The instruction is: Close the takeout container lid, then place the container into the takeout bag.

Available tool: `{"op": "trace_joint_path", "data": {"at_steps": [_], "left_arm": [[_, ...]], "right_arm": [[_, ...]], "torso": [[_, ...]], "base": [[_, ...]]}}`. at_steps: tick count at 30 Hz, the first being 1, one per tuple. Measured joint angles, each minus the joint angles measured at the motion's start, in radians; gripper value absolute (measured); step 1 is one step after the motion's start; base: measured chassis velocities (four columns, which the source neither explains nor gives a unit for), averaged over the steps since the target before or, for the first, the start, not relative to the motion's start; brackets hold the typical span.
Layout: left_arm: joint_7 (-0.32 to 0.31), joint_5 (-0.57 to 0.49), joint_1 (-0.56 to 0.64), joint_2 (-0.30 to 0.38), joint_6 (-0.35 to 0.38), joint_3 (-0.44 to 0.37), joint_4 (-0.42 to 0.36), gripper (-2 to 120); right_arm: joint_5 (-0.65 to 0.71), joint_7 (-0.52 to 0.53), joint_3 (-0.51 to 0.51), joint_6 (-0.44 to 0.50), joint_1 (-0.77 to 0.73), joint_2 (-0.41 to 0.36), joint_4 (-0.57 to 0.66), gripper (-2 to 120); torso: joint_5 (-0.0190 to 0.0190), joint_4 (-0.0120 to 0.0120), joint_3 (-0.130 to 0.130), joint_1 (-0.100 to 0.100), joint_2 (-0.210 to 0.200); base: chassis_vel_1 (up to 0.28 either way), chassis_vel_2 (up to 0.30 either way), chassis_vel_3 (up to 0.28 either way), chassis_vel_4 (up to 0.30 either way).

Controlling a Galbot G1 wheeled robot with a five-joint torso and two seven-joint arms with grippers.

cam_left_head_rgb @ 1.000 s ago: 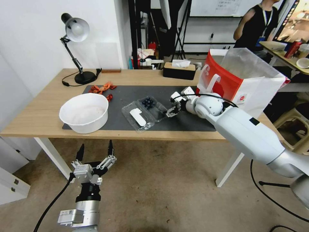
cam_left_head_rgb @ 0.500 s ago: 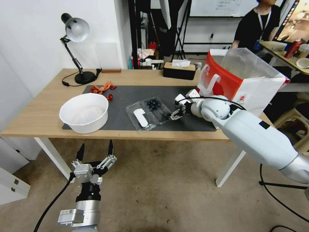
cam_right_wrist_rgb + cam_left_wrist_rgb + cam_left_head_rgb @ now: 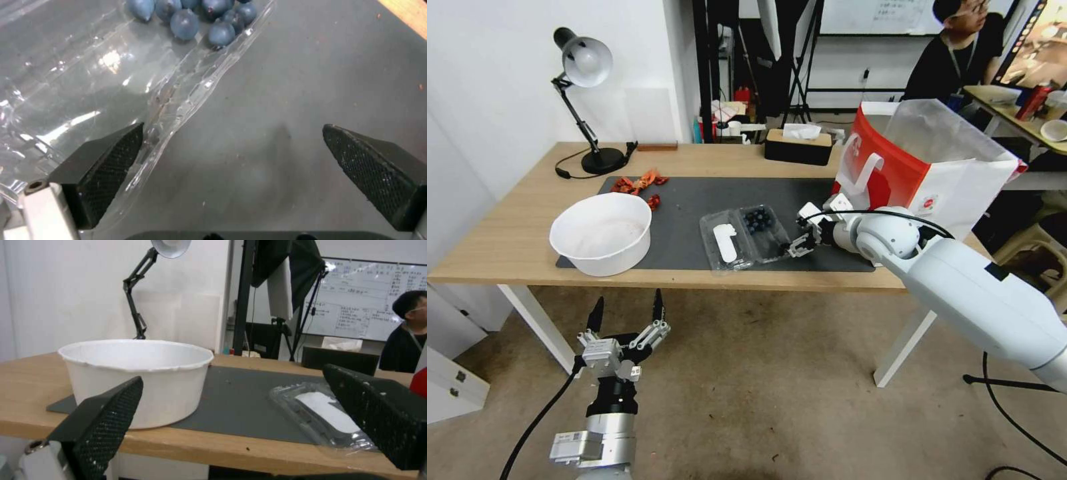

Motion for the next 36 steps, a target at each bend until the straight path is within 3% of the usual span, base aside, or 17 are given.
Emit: {"op": "trace_joint_path", "data": {"at_steps": [36], "left_arm": [[0.003, 0.005, 0.004, 0.003, 0.003, 0.003, -0.006, 100]], "right_arm": [[0.073, 0.091, 0.096, 0.000, -0.115, -0.054, 0.114, 100]], "torso": [[-0.0001, -0.0001, 0.000, 0.000, 0.000]], "base": [[0.000, 0.000, 0.000, 0.000]]}}
